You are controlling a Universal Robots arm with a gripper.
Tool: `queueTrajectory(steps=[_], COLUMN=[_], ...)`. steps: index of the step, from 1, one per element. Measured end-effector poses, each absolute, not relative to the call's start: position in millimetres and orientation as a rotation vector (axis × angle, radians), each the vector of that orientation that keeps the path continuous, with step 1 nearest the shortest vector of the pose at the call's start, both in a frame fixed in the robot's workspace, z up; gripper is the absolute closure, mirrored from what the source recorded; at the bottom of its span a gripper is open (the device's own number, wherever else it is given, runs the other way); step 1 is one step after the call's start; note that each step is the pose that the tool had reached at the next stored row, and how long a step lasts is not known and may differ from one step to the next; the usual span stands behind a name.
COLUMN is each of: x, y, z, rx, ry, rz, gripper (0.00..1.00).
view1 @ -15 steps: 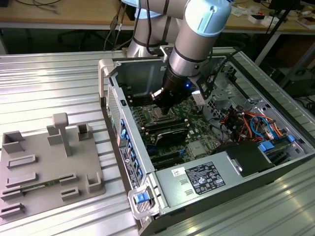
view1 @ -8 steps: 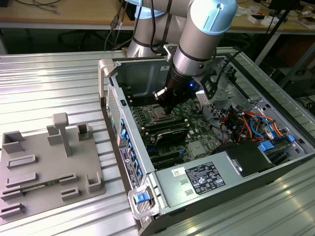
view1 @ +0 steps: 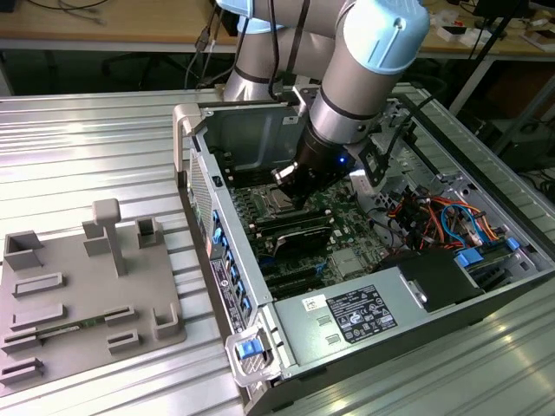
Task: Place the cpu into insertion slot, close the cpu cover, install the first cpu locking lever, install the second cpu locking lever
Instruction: 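Install the second cpu locking lever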
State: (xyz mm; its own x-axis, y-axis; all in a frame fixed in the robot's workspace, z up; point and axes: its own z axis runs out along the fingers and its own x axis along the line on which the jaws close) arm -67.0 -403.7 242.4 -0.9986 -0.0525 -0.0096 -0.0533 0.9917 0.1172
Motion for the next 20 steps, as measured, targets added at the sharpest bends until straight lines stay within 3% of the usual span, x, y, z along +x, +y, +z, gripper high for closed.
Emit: queueTrajectory(steps=[4,8,20], x=[-70.7,-73.9,-84.2], y=[-407.4,-420.2,-421.3], z=[242.4,240.4,235.5], rx=[-0.082,-0.082,-0.081], ry=[3.115,3.117,3.107], rz=[0.322,0.333,0.408], gripper=[0.89,0.89,0.89])
